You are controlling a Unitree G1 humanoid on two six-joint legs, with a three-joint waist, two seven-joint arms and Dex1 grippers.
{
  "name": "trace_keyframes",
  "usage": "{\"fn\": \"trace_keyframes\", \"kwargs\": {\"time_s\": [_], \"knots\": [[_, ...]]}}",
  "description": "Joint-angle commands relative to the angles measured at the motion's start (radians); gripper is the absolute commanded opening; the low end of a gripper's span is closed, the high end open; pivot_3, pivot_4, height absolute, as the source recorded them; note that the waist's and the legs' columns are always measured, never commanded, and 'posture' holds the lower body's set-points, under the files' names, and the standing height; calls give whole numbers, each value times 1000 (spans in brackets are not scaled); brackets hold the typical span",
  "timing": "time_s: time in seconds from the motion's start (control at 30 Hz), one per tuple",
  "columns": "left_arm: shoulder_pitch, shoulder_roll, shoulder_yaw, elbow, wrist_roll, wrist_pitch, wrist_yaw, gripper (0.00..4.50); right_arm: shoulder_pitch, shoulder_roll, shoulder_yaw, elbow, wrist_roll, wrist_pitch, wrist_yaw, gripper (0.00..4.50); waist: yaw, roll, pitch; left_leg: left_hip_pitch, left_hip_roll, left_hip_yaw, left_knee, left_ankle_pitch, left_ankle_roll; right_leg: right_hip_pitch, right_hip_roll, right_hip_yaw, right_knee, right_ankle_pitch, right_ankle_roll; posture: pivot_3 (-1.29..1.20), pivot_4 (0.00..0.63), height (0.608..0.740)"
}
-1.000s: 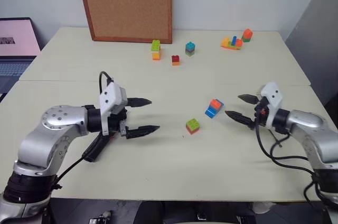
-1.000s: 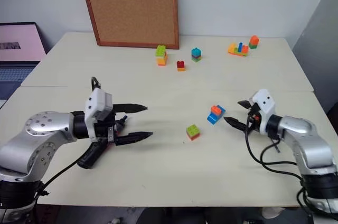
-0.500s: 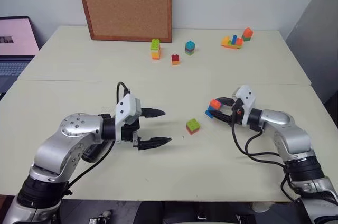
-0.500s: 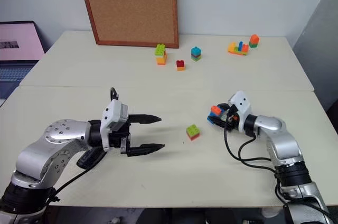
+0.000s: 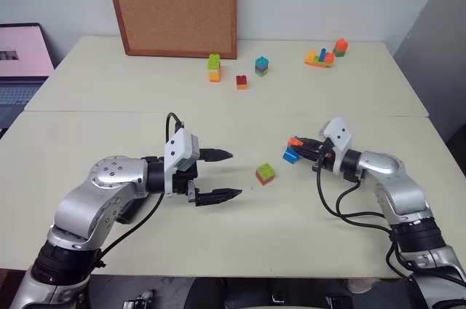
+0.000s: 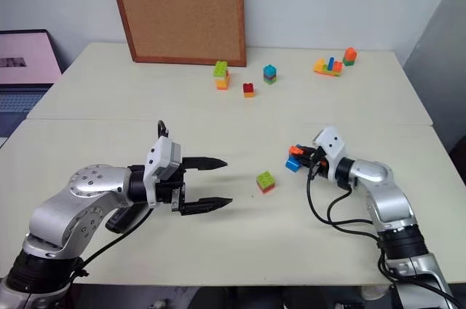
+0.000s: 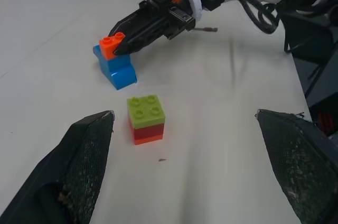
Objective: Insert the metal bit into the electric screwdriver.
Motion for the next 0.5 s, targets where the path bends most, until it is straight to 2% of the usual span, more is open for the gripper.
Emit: {"fn": "trace_keyframes", "kwargs": {"time_s": [0.03, 0.27, 0.5], "knots": [[-25, -28, -5, -49, -40, 2, 8, 4500, 82, -91, -206, -121, 38, 39, -51, 464, 6, 0, 0, 0, -1, 0, 0, 0, 0, 0, 0, 0, 0, 0, 0, 0, 150, 740], [-66, -75, -53, -30, -37, -9, -4, 4500, 209, -137, -460, -68, 8, 82, -219, 464, 6, 0, 0, 0, -3, 2, 1, 0, 0, 0, -1, 3, -1, 0, 1, 0, 150, 740], [-109, -109, -93, 0, -27, -33, -26, 4500, 229, -103, -493, 70, -36, 88, -360, 464, -8, 0, -1, 3, -4, 4, 0, 1, 1, 1, 1, 4, 2, 0, 1, 0, 150, 740]]}}
